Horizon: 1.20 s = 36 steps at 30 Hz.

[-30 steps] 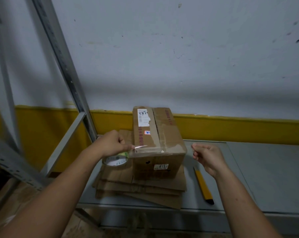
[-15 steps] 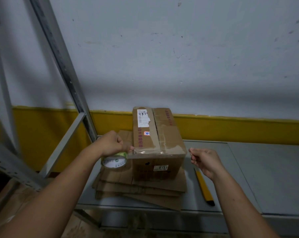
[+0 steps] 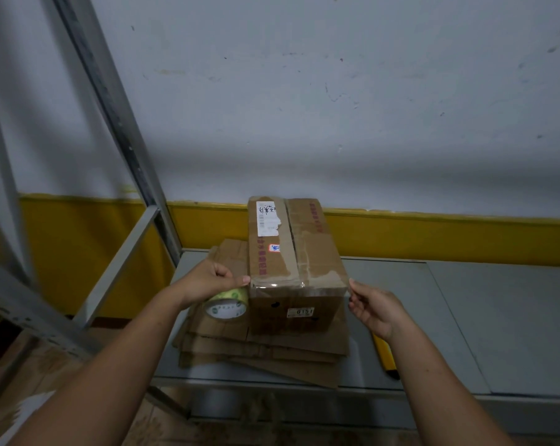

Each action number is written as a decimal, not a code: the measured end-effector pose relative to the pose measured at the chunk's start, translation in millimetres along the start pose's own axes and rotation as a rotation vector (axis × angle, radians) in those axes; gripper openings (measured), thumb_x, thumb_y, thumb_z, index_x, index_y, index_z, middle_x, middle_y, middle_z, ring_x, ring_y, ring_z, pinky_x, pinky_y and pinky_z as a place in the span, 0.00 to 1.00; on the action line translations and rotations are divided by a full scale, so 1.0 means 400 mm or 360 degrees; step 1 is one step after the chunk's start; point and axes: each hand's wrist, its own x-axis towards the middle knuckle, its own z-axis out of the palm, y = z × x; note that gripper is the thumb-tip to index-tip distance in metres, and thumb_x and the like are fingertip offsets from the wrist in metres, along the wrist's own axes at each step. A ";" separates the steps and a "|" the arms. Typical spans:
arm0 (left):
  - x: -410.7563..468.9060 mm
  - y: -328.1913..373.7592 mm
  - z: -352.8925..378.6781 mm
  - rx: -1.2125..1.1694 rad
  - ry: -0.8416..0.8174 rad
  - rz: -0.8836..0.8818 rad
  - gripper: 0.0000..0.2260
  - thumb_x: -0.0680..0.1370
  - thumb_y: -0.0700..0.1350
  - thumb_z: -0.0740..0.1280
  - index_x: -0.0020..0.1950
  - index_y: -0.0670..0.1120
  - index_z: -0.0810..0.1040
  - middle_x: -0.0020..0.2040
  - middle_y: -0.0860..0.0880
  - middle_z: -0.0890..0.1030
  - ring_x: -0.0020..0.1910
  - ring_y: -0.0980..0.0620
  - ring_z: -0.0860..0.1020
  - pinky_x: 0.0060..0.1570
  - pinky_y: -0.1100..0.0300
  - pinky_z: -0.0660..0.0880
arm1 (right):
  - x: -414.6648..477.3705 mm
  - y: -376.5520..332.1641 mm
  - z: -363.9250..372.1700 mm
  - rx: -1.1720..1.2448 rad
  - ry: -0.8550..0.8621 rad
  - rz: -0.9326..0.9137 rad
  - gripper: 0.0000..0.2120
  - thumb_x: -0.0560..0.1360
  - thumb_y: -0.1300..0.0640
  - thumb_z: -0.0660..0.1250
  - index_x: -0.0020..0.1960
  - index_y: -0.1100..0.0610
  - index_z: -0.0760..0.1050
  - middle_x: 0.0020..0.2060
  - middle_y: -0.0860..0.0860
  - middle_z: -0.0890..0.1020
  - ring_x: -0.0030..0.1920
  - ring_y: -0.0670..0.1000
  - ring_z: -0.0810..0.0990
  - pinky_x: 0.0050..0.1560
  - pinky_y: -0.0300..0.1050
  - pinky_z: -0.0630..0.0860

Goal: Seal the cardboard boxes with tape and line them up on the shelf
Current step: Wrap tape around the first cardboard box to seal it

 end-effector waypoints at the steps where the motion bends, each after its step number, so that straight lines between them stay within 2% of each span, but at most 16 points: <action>1: 0.001 0.002 0.002 -0.0005 0.0004 0.0000 0.33 0.70 0.62 0.78 0.48 0.30 0.82 0.39 0.41 0.82 0.38 0.46 0.79 0.37 0.62 0.76 | 0.002 0.005 -0.004 0.0000 0.0008 0.0013 0.17 0.70 0.57 0.79 0.55 0.64 0.83 0.36 0.54 0.83 0.34 0.48 0.80 0.36 0.40 0.81; 2: 0.000 0.004 0.001 -0.0012 0.0001 -0.0001 0.31 0.70 0.61 0.78 0.48 0.31 0.82 0.40 0.40 0.83 0.38 0.47 0.80 0.37 0.62 0.77 | -0.006 0.008 -0.002 -0.0011 0.0017 0.0027 0.20 0.68 0.54 0.80 0.56 0.63 0.84 0.39 0.55 0.84 0.36 0.48 0.80 0.37 0.40 0.81; 4: -0.004 0.007 -0.005 -0.0029 -0.0029 -0.0003 0.33 0.68 0.64 0.78 0.48 0.32 0.83 0.40 0.42 0.84 0.38 0.48 0.81 0.38 0.62 0.77 | -0.012 0.015 0.003 -0.0047 0.0029 0.0079 0.18 0.68 0.50 0.79 0.52 0.60 0.85 0.38 0.53 0.84 0.34 0.47 0.79 0.39 0.42 0.78; 6: -0.005 0.002 -0.010 -0.0019 -0.0042 0.0021 0.39 0.63 0.70 0.78 0.47 0.34 0.84 0.39 0.42 0.84 0.38 0.48 0.81 0.39 0.61 0.78 | -0.023 0.027 0.020 0.0010 -0.0027 0.0206 0.13 0.72 0.46 0.76 0.41 0.57 0.86 0.32 0.51 0.80 0.28 0.47 0.75 0.37 0.43 0.74; 8: -0.005 0.000 -0.009 -0.0018 -0.0037 0.0034 0.40 0.63 0.73 0.77 0.48 0.34 0.84 0.40 0.40 0.84 0.39 0.47 0.81 0.41 0.60 0.78 | -0.026 0.043 0.038 0.0063 -0.0049 0.0317 0.19 0.74 0.40 0.74 0.32 0.53 0.84 0.29 0.50 0.77 0.27 0.48 0.74 0.36 0.44 0.71; 9: -0.004 0.001 -0.006 -0.0028 -0.0034 0.0038 0.37 0.66 0.70 0.77 0.48 0.34 0.84 0.41 0.40 0.85 0.39 0.46 0.82 0.42 0.58 0.79 | -0.024 0.052 0.045 0.0117 -0.0072 0.0344 0.20 0.74 0.39 0.73 0.33 0.53 0.85 0.28 0.50 0.77 0.27 0.47 0.74 0.35 0.44 0.70; 12: 0.000 -0.001 0.004 -0.0015 -0.0047 0.0013 0.28 0.73 0.65 0.75 0.49 0.39 0.87 0.46 0.38 0.86 0.44 0.43 0.85 0.48 0.52 0.82 | -0.025 0.058 0.056 0.0378 -0.0083 0.0356 0.14 0.74 0.43 0.75 0.48 0.54 0.87 0.32 0.52 0.80 0.33 0.48 0.74 0.36 0.42 0.70; 15: -0.008 0.004 0.029 -0.0013 -0.0117 0.0008 0.37 0.68 0.75 0.73 0.49 0.39 0.86 0.45 0.39 0.86 0.41 0.46 0.84 0.45 0.54 0.79 | -0.015 0.046 0.046 0.0503 -0.0017 0.0328 0.13 0.75 0.49 0.76 0.55 0.54 0.85 0.44 0.55 0.82 0.44 0.51 0.78 0.41 0.43 0.75; 18: -0.019 0.013 0.052 -0.0047 -0.0095 0.0006 0.41 0.64 0.78 0.72 0.48 0.38 0.84 0.42 0.42 0.86 0.39 0.49 0.83 0.42 0.55 0.78 | -0.008 0.042 0.036 0.0510 0.0020 0.0290 0.13 0.74 0.51 0.76 0.58 0.53 0.83 0.53 0.55 0.81 0.51 0.53 0.80 0.44 0.44 0.77; 21: -0.025 0.020 0.050 -0.0047 -0.0132 0.0005 0.46 0.59 0.81 0.72 0.51 0.39 0.85 0.45 0.41 0.87 0.43 0.45 0.86 0.47 0.50 0.81 | -0.006 0.053 0.034 0.0468 0.0078 0.0178 0.16 0.74 0.50 0.77 0.60 0.53 0.82 0.59 0.54 0.82 0.55 0.54 0.81 0.54 0.48 0.81; 23: -0.037 0.023 0.043 -0.0034 -0.0200 0.0001 0.43 0.60 0.80 0.72 0.51 0.42 0.86 0.46 0.43 0.88 0.48 0.43 0.87 0.56 0.44 0.82 | -0.010 0.059 0.038 0.0377 0.0096 0.0102 0.19 0.75 0.48 0.77 0.63 0.52 0.81 0.59 0.51 0.83 0.60 0.56 0.81 0.63 0.54 0.80; 26: -0.068 0.023 0.039 0.0010 -0.0336 0.0042 0.36 0.68 0.75 0.73 0.49 0.41 0.84 0.49 0.41 0.86 0.53 0.40 0.85 0.61 0.41 0.79 | -0.009 0.048 0.040 0.0347 0.0079 0.0011 0.19 0.77 0.50 0.75 0.66 0.53 0.80 0.61 0.51 0.82 0.61 0.60 0.80 0.59 0.52 0.81; 30: -0.112 0.020 0.076 0.0034 -0.0430 0.0135 0.19 0.78 0.63 0.72 0.38 0.49 0.82 0.41 0.50 0.83 0.42 0.53 0.82 0.48 0.54 0.77 | 0.036 0.001 0.062 0.0228 0.0004 -0.0023 0.16 0.78 0.54 0.73 0.65 0.55 0.81 0.63 0.52 0.82 0.61 0.59 0.80 0.51 0.49 0.82; 33: -0.122 0.012 0.120 -0.0053 -0.0225 0.0098 0.24 0.78 0.68 0.69 0.38 0.48 0.78 0.38 0.48 0.80 0.38 0.51 0.79 0.44 0.54 0.75 | 0.080 -0.027 0.094 0.0164 0.0056 -0.0016 0.16 0.82 0.51 0.69 0.66 0.56 0.80 0.63 0.52 0.83 0.61 0.58 0.79 0.49 0.50 0.81; 36: -0.126 0.013 0.148 -0.0209 -0.0029 0.0040 0.26 0.76 0.71 0.69 0.38 0.48 0.76 0.36 0.48 0.77 0.36 0.49 0.76 0.40 0.55 0.73 | 0.077 -0.043 0.102 0.0258 0.0063 0.0002 0.19 0.86 0.47 0.57 0.67 0.58 0.77 0.63 0.54 0.81 0.65 0.61 0.77 0.56 0.53 0.77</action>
